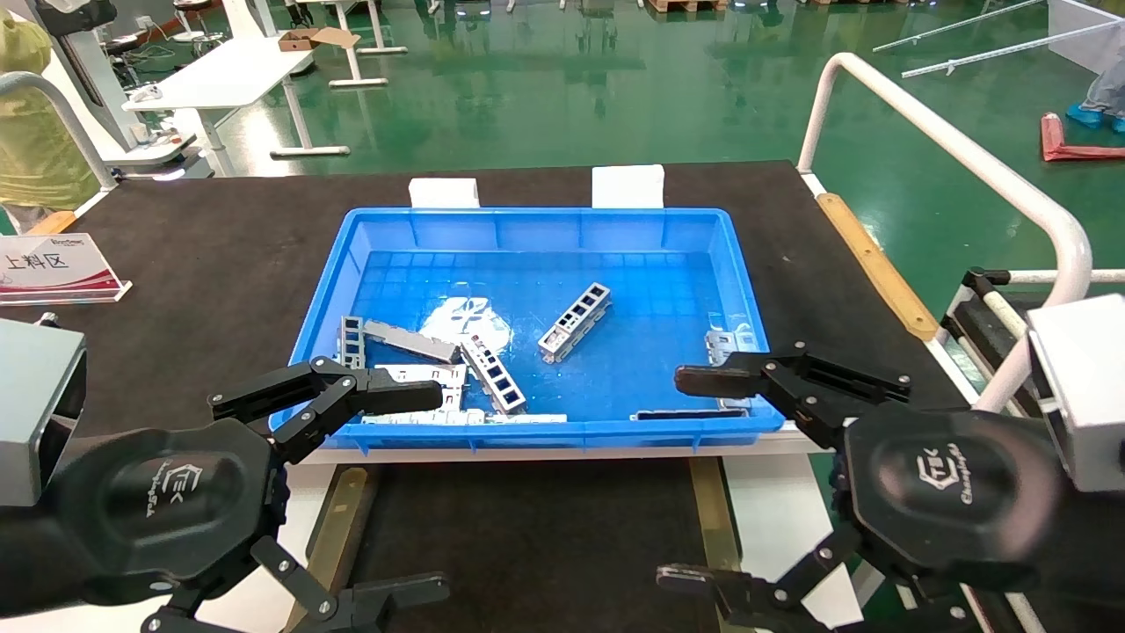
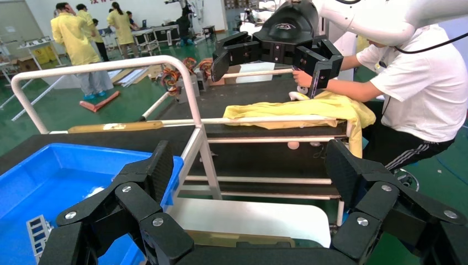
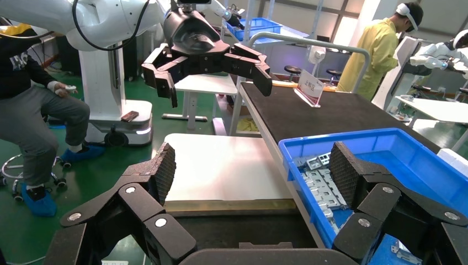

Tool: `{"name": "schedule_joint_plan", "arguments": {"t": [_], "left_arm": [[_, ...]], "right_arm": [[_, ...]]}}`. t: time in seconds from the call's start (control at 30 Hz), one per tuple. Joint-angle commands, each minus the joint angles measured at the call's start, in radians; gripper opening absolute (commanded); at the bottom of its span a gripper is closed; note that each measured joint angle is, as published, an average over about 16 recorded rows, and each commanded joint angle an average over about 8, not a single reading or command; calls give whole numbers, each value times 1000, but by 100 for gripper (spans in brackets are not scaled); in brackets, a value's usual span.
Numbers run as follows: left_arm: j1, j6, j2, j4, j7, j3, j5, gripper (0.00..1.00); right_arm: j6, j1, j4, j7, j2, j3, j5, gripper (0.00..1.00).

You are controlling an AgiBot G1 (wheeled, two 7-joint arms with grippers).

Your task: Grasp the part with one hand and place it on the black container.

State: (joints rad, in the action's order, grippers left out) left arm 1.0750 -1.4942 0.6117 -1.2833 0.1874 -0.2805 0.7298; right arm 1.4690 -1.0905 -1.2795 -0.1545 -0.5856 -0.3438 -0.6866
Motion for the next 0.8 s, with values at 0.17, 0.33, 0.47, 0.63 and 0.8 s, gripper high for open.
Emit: {"name": "schedule_joint_plan", "arguments": {"t": [0.17, 0.33, 0.47, 0.63, 0.8], "left_arm": [[0, 0, 0, 0, 0, 0, 0, 100], [0, 0, 0, 1, 1, 0, 0, 100], [3, 2, 5, 4, 8, -3, -1, 100], [17, 17, 18, 8, 19, -15, 19, 100], [41, 60, 44, 15, 29, -42, 85, 100]], "right_arm": [[0, 0, 0, 0, 0, 0, 0, 100], [0, 0, 0, 0, 0, 0, 0, 100], [0, 0, 0, 0, 0, 0, 0, 100], [0, 0, 1, 0, 0, 0, 0, 100], [0, 0, 1, 0, 0, 0, 0, 100]]}}
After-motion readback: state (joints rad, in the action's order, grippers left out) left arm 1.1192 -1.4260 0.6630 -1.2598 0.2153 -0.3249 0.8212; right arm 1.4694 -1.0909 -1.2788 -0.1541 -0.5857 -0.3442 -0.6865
